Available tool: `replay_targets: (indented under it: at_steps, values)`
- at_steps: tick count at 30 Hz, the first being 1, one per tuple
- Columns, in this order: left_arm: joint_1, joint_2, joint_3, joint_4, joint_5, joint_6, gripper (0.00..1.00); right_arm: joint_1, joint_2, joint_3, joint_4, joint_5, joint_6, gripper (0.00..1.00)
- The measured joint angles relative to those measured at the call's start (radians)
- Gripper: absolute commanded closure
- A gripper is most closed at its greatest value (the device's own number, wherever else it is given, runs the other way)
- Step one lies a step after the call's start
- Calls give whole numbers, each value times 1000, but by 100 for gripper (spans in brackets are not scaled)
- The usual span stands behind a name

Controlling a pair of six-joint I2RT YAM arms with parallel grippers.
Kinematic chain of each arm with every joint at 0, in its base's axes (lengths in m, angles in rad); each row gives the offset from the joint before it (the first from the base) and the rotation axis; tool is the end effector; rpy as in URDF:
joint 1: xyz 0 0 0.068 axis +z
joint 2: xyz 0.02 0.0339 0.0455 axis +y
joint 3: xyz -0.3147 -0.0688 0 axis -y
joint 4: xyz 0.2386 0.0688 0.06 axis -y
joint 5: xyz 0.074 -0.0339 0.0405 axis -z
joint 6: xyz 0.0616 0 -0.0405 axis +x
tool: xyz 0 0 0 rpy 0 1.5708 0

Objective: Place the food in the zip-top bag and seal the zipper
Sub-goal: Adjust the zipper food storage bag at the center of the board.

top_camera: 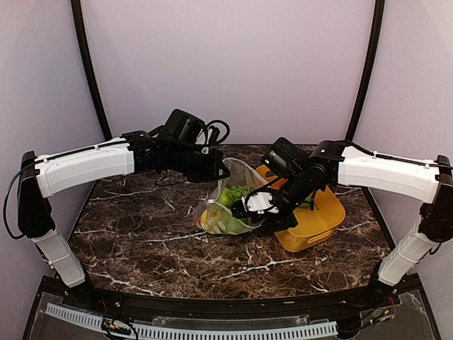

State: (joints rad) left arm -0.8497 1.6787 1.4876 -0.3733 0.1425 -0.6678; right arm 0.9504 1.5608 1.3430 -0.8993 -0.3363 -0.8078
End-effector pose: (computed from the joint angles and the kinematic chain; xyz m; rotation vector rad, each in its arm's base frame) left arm 0.2665 -0.3164 0.3678 0.3005 2.2946 -0.9956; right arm 0.1699 0.2728 0.3164 -2.1244 1.6235 0.4963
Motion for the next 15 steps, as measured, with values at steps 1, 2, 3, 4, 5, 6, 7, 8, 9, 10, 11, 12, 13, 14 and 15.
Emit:
replay_targets:
  at_steps: [1, 2, 3, 4, 5, 6, 7, 8, 9, 10, 11, 12, 13, 14, 15]
  values:
    - [0, 0, 0, 0, 0, 2, 99, 0, 6, 1, 4, 9, 5, 70]
    - [0, 0, 0, -1, 0, 2, 99, 0, 12, 2, 10, 20, 8, 72]
    - [0, 0, 0, -1, 0, 3, 99, 0, 17, 3, 15, 28, 10, 75]
    - [0, 0, 0, -2, 0, 3, 99, 0, 21, 4, 21, 40, 13, 79]
    - [0, 0, 0, -2, 0, 4, 99, 0, 25, 5, 25, 50, 15, 85]
    - [0, 0, 0, -2, 1, 6, 99, 0, 28, 6, 29, 57, 14, 92]
    - [0, 0, 0, -2, 1, 7, 99, 0, 32, 10, 31, 67, 19, 98]
    - [0, 0, 0, -3, 1, 10, 99, 1, 35, 14, 33, 73, 19, 100]
    - [0, 0, 0, -5, 1, 13, 99, 1, 37, 20, 34, 79, 25, 100]
    - [0, 0, 0, -11, 2, 19, 99, 1, 37, 25, 35, 83, 23, 100]
    - [0, 0, 1, -20, 3, 28, 99, 1, 37, 34, 34, 85, 23, 100]
    - [0, 0, 5, -35, 4, 38, 99, 2, 37, 45, 33, 86, 23, 100]
    - [1, 0, 16, -62, 5, 59, 99, 3, 37, 61, 31, 86, 24, 100]
    - [1, 1, 32, -93, 6, 79, 99, 3, 36, 86, 27, 85, 24, 100]
    - [1, 3, 59, -132, 6, 109, 99, 4, 35, 98, 27, 82, 25, 100]
